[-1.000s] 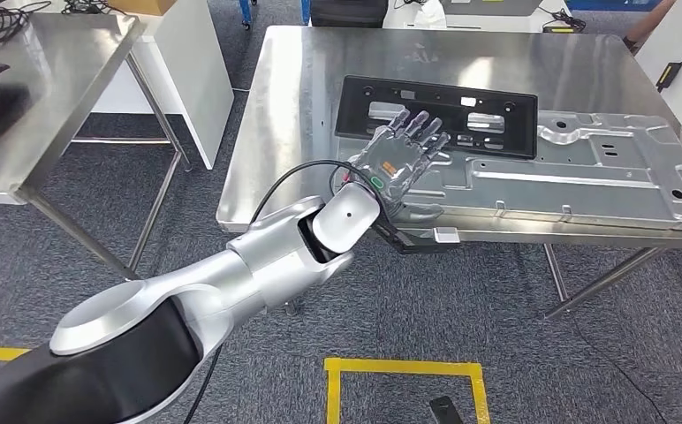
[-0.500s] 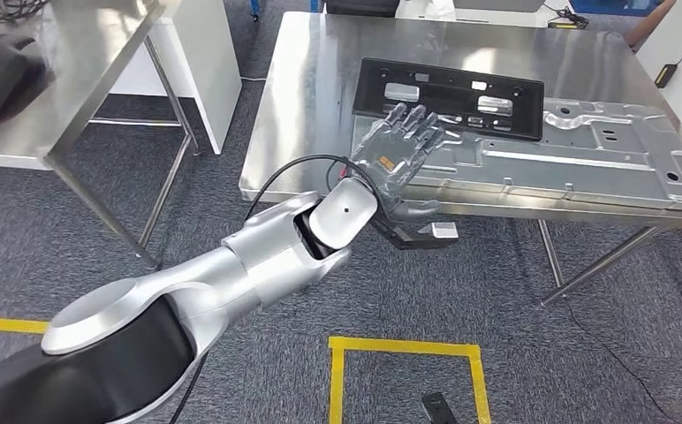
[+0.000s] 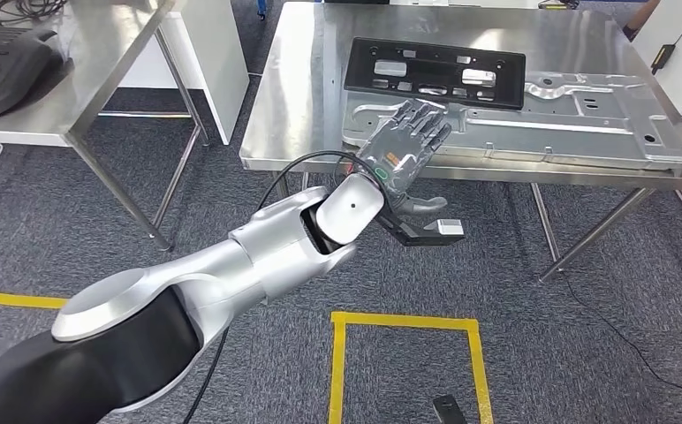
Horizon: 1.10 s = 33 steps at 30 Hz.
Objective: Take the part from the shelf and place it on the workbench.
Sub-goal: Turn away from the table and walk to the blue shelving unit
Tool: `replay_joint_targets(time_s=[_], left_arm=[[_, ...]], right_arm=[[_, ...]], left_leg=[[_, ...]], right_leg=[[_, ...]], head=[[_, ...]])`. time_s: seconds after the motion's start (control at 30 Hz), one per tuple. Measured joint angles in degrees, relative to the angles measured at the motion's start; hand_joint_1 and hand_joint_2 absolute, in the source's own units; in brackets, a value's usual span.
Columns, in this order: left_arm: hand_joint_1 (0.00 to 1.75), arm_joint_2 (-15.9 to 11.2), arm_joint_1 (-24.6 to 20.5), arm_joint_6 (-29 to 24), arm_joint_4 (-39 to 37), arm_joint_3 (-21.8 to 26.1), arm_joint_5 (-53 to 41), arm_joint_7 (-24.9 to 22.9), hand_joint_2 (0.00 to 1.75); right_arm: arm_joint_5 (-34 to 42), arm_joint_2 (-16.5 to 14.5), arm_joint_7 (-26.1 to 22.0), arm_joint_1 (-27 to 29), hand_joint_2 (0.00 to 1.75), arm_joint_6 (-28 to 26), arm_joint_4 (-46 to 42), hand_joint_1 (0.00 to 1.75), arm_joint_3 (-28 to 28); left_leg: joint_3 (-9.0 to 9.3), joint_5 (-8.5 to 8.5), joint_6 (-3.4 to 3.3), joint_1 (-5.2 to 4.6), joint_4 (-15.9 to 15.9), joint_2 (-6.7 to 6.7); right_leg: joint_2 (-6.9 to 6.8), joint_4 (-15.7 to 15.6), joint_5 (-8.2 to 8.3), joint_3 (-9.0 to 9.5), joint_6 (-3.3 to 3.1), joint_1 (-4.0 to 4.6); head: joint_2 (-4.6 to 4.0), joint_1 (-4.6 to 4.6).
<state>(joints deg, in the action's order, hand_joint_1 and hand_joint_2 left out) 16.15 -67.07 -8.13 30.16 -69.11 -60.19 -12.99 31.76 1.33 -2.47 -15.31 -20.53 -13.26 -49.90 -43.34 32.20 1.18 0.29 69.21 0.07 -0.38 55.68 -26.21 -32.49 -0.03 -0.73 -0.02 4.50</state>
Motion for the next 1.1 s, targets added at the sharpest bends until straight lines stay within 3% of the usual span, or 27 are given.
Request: replay_joint_targets(time_s=[0.03, 0.07, 0.1, 0.13, 0.17, 0.23, 0.27, 0.3, 0.33, 0.37, 0.4, 0.43, 0.5, 0.53, 0.57, 0.6, 0.67, 0.73, 0.8, 0.83, 0.87, 0.93, 1.0, 1.07, 1.1], left_arm=[[0.00, -0.07, 0.00, 0.03, 0.00, 0.00, 0.00, -0.01, 0.00], [0.00, -0.13, 0.00, 0.04, 0.00, 0.00, 0.00, -0.01, 0.00], [0.00, -0.19, -0.01, 0.03, 0.01, 0.00, 0.00, -0.01, 0.00], [0.00, -0.24, -0.04, 0.02, 0.01, 0.00, 0.00, -0.01, 0.00], [0.00, -0.26, -0.12, -0.02, 0.03, 0.01, 0.00, -0.01, 0.00], [0.00, -0.12, -0.48, -0.12, 0.10, 0.05, 0.02, -0.01, 0.00], [0.00, -0.03, -0.68, -0.15, 0.13, 0.08, 0.03, -0.01, 0.00], [0.00, 0.03, -0.81, -0.16, 0.15, 0.10, 0.04, -0.01, 0.00], [0.00, -0.01, -0.82, -0.15, 0.11, 0.09, 0.06, -0.01, 0.00], [0.00, -0.04, -0.77, -0.14, 0.08, 0.08, 0.07, -0.01, 0.00], [0.00, -0.07, -0.71, -0.12, 0.04, 0.06, 0.08, -0.01, 0.00], [0.00, -0.08, -0.67, -0.11, 0.01, 0.05, 0.09, -0.01, 0.00], [0.00, -0.04, -0.63, -0.12, 0.01, 0.01, 0.09, -0.01, 0.00], [0.00, -0.07, -0.58, -0.12, -0.01, -0.02, 0.09, -0.01, 0.00], [0.00, -0.11, -0.51, -0.13, -0.03, -0.05, 0.10, 0.01, 0.00], [0.00, -0.17, -0.46, -0.15, -0.07, -0.09, 0.11, 0.06, 0.00], [0.00, -0.27, -0.42, -0.21, -0.16, -0.14, 0.15, 0.23, 0.00], [0.00, -0.30, -0.43, -0.24, -0.20, -0.17, 0.17, 0.37, 0.00], [0.00, -0.29, -0.43, -0.25, -0.20, -0.17, 0.17, 0.38, 0.00], [0.00, -0.27, -0.44, -0.26, -0.19, -0.17, 0.21, 0.40, 0.00], [0.00, -0.26, -0.45, -0.27, -0.18, -0.16, 0.30, 0.43, 0.00], [0.00, -0.33, -0.38, -0.30, -0.17, -0.19, 0.72, 0.69, 0.00], [0.00, -0.45, -0.27, -0.29, -0.19, -0.25, 1.08, 0.93, 0.00], [0.00, -0.49, -0.20, -0.27, -0.20, -0.30, 1.17, 0.97, 0.00], [0.00, -0.52, -0.16, -0.25, -0.21, -0.32, 1.19, 0.97, 0.00]], right_arm=[[-0.02, 0.00, 0.00, -0.01, 0.00, 0.04, -0.01, 0.00, 0.00], [-0.03, -0.01, 0.00, -0.01, 0.00, 0.07, -0.01, 0.00, 0.00], [-0.05, -0.01, 0.00, -0.02, 0.00, 0.10, -0.01, 0.00, 0.00], [-0.05, 0.00, 0.00, -0.03, 0.00, 0.12, -0.01, 0.00, 0.00], [-0.05, 0.00, 0.00, -0.05, 0.00, 0.12, -0.02, 0.00, 0.00], [-0.06, -0.01, 0.00, -0.17, 0.00, 0.13, -0.05, 0.00, 0.01], [-0.06, -0.02, 0.00, -0.25, 0.00, 0.13, -0.07, 0.00, 0.01], [-0.06, -0.02, 0.00, -0.31, 0.00, 0.13, -0.08, 0.00, 0.01], [-0.05, 0.02, 0.00, -0.31, 0.00, 0.13, -0.07, 0.00, 0.02], [-0.04, 0.06, 0.01, -0.23, 0.00, 0.13, -0.05, 0.00, 0.01], [-0.04, 0.10, 0.01, -0.10, 0.00, 0.12, -0.04, 0.00, 0.01], [-0.04, 0.13, 0.02, 0.02, 0.00, 0.12, -0.02, 0.00, 0.01], [-0.05, 0.10, 0.02, 0.08, 0.00, 0.13, -0.01, 0.00, 0.00], [-0.05, 0.08, 0.02, 0.06, 0.00, 0.13, -0.02, 0.00, 0.00], [-0.04, 0.07, 0.02, 0.03, 0.00, 0.15, -0.02, 0.00, 0.00], [-0.04, 0.05, 0.02, 0.02, 0.00, 0.20, -0.02, 0.00, 0.00], [-0.04, 0.05, -0.01, -0.02, 0.00, 0.38, -0.01, 0.00, 0.00], [-0.05, 0.05, -0.04, -0.07, 0.00, 0.52, -0.01, 0.00, 0.00], [-0.05, 0.05, -0.05, -0.09, 0.00, 0.55, -0.02, 0.00, 0.00], [-0.04, 0.05, -0.08, -0.11, 0.00, 0.61, -0.03, 0.00, 0.00], [-0.05, 0.07, -0.11, -0.18, 0.00, 0.68, -0.04, 0.00, 0.00], [-0.86, 0.04, 0.34, -0.24, 0.00, 0.95, -0.05, 0.00, -0.11], [-1.73, 0.04, 0.98, 0.00, 0.00, 1.08, -0.02, 0.00, -0.27], [-1.80, 0.11, 1.14, 0.22, 0.00, 1.07, 0.01, 0.00, -0.35], [-1.79, 0.13, 1.15, 0.23, 0.00, 1.07, 0.01, 0.00, -0.40]], left_leg=[[-0.15, 1.05, 0.01, 0.00, 3.29, -0.11], [0.36, 0.58, -0.04, 0.00, 5.29, -0.14], [1.65, -0.93, -0.17, -0.02, 5.64, -0.14], [3.83, -2.49, -0.40, -0.07, 4.29, -0.14], [7.05, -2.97, -0.75, -0.19, 1.28, -0.15], [13.64, -1.08, -1.41, -0.49, -6.91, -0.20], [15.64, 0.12, -1.63, -0.66, -9.94, -0.25], [16.23, 0.60, -1.77, -0.76, -11.66, -0.29], [15.83, 0.30, -2.00, -0.69, -12.01, -0.30], [15.19, -0.35, -2.35, -0.60, -12.13, -0.27], [14.42, -1.17, -2.75, -0.47, -12.26, -0.26], [13.54, -2.10, -3.13, -0.36, -12.31, -0.25], [11.57, -3.82, -3.49, -0.43, -12.24, -0.34], [10.50, -4.67, -3.50, -0.46, -12.18, -0.35], [9.37, -5.52, -3.45, -0.48, -12.10, -0.32], [8.22, -6.29, -3.35, -0.48, -12.02, -0.28], [6.27, -7.63, -3.05, -0.50, -11.91, -0.15], [5.47, -8.27, -2.85, -0.52, -11.87, -0.07], [5.41, -8.40, -2.81, -0.53, -11.84, -0.05], [5.30, -8.52, -2.74, -0.59, -11.82, -0.01], [5.17, -8.72, -2.62, -0.66, -11.72, 0.15], [4.21, -9.63, -1.74, -0.81, -11.54, 0.52], [2.39, -7.32, -0.68, -0.59, -8.55, 0.33], [0.00, -2.37, -0.12, -0.32, -1.53, -0.11], [-0.99, -1.09, 0.05, -0.28, 1.90, -0.15]], right_leg=[[-0.09, 0.13, 0.76, -1.08, -0.06, 0.12], [-0.21, 0.34, 1.52, -2.22, -0.08, 0.23], [-0.32, 0.59, 2.23, -3.38, -0.04, 0.31], [-0.40, 0.87, 2.90, -4.47, 0.04, 0.36], [-0.45, 1.15, 3.51, -5.38, 0.19, 0.41], [-0.54, 1.59, 4.73, -6.64, 0.66, 0.50], [-0.60, 1.59, 5.44, -7.03, 0.96, 0.48], [-0.64, 1.48, 6.22, -7.37, 1.29, 0.46], [-0.60, 1.32, 6.73, -7.72, 1.63, 0.34], [-0.51, 1.54, 6.14, -8.16, 2.00, 0.27], [-0.39, 2.65, 4.33, -8.71, 2.33, 0.21], [-0.26, 4.90, 1.34, -9.32, 2.63, 0.12], [-0.14, 12.03, -4.76, -10.29, 3.08, 0.05], [-0.12, 15.56, -5.97, -10.38, 3.22, 0.02], [-0.11, 17.94, -5.55, -10.02, 3.32, 0.00], [-0.11, 18.83, -4.02, -9.07, 3.35, -0.02], [-0.09, 16.04, -1.01, -5.35, 3.15, -0.03], [-0.08, 12.95, -0.37, -2.55, 2.91, -0.01], [-0.08, 12.00, -0.75, -1.73, 2.82, 0.00], [-0.08, 10.33, -1.55, -0.20, 2.70, 0.08], [-0.06, 7.21, -2.78, 2.05, 2.44, 0.18], [-0.22, 0.90, -4.66, 5.70, 1.24, 0.43], [-0.82, -1.19, -4.23, 5.52, -0.08, 0.43], [-1.63, -1.14, -3.32, 4.53, -0.58, 0.40], [-2.03, -1.01, -2.99, 3.99, -0.61, 0.43]], head=[[0.00, 0.15], [0.00, 0.25], [0.00, 0.34], [0.00, 0.43], [0.00, 0.55], [0.00, 0.71], [0.00, 0.67], [0.00, 0.59], [0.00, 0.48], [0.00, 0.36], [0.00, 0.10], [0.00, -0.37], [0.00, -1.44], [0.01, -1.89], [0.01, -2.27], [0.01, -2.67], [0.00, -3.34], [0.00, -3.62], [0.01, -3.66], [0.01, -3.71], [0.01, -3.77], [0.00, -3.80], [0.00, -3.49], [0.01, -3.02], [0.01, -2.84]])
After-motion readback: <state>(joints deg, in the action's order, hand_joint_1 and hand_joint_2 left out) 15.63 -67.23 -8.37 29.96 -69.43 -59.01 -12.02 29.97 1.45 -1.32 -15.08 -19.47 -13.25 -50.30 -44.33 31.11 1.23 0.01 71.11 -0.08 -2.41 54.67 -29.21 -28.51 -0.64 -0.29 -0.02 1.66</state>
